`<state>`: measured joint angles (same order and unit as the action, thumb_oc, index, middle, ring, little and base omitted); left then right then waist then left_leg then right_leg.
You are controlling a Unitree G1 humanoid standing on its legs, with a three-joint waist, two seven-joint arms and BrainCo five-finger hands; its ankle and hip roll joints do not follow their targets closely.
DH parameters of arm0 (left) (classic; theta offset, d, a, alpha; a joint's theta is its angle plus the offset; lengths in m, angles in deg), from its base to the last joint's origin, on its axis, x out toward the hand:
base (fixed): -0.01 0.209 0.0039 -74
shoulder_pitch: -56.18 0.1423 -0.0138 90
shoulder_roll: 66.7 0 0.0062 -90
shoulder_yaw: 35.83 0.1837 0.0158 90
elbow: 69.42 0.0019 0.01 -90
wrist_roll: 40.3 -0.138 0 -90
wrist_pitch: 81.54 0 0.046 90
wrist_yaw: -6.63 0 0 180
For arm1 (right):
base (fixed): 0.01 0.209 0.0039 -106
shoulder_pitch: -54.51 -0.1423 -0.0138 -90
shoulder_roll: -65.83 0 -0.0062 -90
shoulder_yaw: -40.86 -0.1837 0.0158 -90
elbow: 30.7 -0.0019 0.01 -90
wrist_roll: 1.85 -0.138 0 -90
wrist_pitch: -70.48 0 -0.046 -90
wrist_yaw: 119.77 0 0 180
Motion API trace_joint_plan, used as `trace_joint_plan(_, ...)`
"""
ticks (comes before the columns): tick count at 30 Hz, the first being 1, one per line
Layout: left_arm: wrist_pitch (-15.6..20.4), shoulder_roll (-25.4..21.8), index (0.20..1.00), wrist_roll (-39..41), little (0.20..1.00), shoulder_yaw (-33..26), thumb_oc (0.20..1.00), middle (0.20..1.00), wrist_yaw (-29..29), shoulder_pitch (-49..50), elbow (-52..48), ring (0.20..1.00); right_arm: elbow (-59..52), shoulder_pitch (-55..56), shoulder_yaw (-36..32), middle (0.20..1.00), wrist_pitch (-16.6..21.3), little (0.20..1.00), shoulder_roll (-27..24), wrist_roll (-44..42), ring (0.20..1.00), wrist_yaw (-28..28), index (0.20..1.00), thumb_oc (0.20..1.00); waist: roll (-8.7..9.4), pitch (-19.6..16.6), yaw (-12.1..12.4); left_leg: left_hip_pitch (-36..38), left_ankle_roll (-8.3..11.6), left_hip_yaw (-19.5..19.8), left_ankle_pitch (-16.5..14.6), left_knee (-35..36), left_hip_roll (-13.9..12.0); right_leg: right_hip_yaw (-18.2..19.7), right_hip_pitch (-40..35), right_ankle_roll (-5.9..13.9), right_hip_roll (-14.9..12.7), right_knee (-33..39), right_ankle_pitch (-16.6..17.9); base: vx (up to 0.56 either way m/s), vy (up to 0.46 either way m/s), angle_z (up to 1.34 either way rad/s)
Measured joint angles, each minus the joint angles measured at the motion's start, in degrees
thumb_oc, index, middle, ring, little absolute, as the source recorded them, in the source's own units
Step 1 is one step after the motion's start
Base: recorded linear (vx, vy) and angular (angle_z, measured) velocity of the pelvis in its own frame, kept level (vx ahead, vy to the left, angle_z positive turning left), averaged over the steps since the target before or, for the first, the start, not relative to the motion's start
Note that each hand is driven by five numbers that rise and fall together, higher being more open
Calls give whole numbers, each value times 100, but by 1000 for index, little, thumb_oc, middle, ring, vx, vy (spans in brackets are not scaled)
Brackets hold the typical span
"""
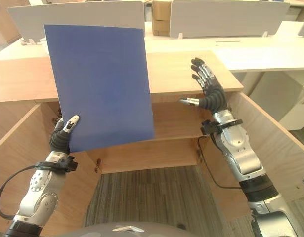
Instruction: Put the empty folder in the office cabinet
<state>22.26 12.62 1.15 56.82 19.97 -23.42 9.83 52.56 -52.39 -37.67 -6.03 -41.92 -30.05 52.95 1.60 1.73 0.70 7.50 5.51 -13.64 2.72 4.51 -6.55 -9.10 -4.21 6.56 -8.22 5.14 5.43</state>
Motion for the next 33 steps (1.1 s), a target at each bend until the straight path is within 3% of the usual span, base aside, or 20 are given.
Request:
trace_joint_plan(10, -71, -445, 200, 122, 200, 428, 200, 200, 143, -217, -82, 200, 387, -689, 1191, 1000, -341, 1000, -15, -832, 1000, -194, 1000, 1000, 97, 26, 15, 12, 0, -9, 0, 0, -2, 10, -3, 0, 1, 0, 1, 0, 0, 0)
trace_joint_plan(16, -208, -640, 200, 114, 200, 715, 200, 200, 57, -421, -135, 200, 1636, -1550, 2006, 1000, -763, 1000, 302, -1539, 1000, -197, 1000, 1000, 148, 56, -13, 33, 1, -47, 0, -2, -3, 50, 2, 2, 8, 0, 5, -11, -2, -2)
trace_joint_plan(27, -229, -855, 200, 116, 200, 799, 200, 200, -50, -584, -136, 200, 1586, -1827, 2284, 1000, -1130, 1000, 284, -2485, 1000, -288, 1000, 1000, 179, 79, 12, 51, 1, -59, -1, -2, -4, 59, -9, 1, 10, 1, 5, 0, 0, 0)
trace_joint_plan(29, -229, -857, 200, 117, 200, 851, 200, 200, -60, -583, -136, 200, 1586, -1827, 2305, 200, -1134, 200, 264, -2492, 200, -323, 200, 200, 179, 81, 12, 52, 1, -62, -1, -2, -4, 62, -8, 1, 10, 1, 5, 0, 0, 0)
trace_joint_plan(33, -228, -854, 200, 114, 200, 858, 200, 200, -93, -586, -131, 200, 1582, -1826, 2322, 200, -1133, 200, 275, -2703, 200, -342, 200, 200, 174, 85, -3, 52, 1, -72, -1, -1, -4, 70, -1, 1, 11, 1, 5, 0, 0, 0)
